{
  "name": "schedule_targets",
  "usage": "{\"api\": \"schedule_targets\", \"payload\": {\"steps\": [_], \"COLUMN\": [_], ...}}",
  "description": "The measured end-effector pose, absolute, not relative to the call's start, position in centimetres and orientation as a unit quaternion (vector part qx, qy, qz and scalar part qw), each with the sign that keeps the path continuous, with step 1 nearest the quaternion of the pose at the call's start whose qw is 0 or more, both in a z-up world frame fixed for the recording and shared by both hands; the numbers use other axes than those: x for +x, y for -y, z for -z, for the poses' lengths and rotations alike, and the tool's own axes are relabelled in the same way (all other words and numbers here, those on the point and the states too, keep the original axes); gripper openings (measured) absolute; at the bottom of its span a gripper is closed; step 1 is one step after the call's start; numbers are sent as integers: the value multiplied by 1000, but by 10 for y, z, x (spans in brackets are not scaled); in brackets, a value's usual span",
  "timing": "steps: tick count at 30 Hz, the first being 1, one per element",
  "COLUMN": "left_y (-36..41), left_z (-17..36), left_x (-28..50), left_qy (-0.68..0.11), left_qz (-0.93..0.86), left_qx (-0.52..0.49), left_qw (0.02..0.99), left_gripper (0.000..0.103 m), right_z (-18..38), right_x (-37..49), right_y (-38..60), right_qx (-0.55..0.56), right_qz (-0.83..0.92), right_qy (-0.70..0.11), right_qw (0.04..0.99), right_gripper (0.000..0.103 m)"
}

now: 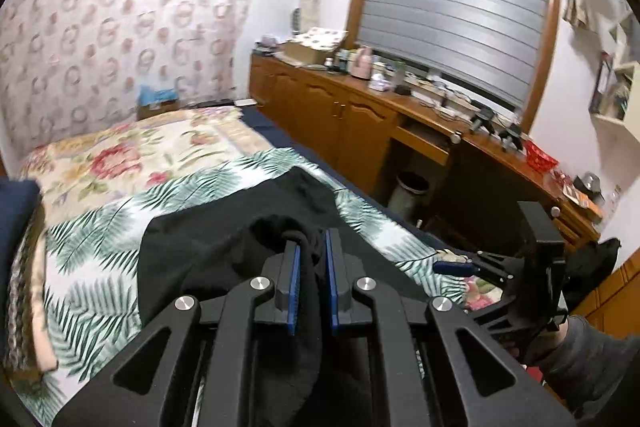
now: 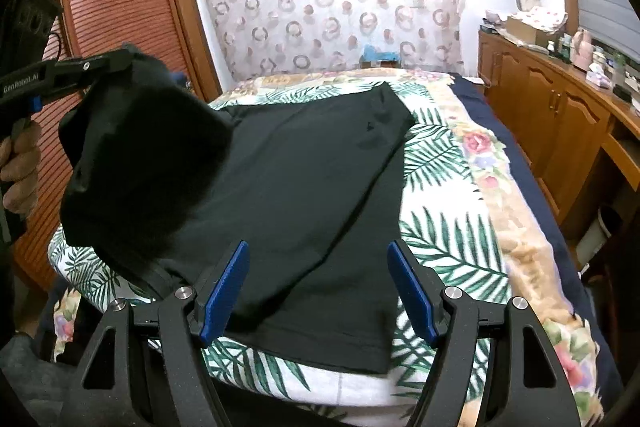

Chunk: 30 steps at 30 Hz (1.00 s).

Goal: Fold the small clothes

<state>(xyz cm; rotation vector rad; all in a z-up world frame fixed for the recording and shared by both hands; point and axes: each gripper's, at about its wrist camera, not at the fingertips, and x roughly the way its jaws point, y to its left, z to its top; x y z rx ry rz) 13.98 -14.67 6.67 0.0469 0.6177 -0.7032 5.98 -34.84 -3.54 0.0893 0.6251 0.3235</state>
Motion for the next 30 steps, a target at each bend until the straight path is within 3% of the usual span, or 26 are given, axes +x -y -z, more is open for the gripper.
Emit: {"api": "schedule_targets", "payload": {"steps": [9,21,30], "left_y": [194,180,115], "left_z": [-58,-62,-42], "left_x": [141,122,112], "left_qy": [-324,-292,-297], "left_qz": [349,336,272], "left_qx": [33,57,45], "left_qw": [879,894,914], "left_gripper": [13,42,45], "right_z": [39,37,30], "right_x": [52,50,54], "right_y": [368,374,369], "right_qx": [63,69,54], "right_qz": [-148,-143,-149], "right_qy": [-303,-307,-302], "right_qw": [939,938,940], "right_gripper": [74,73,74]}}
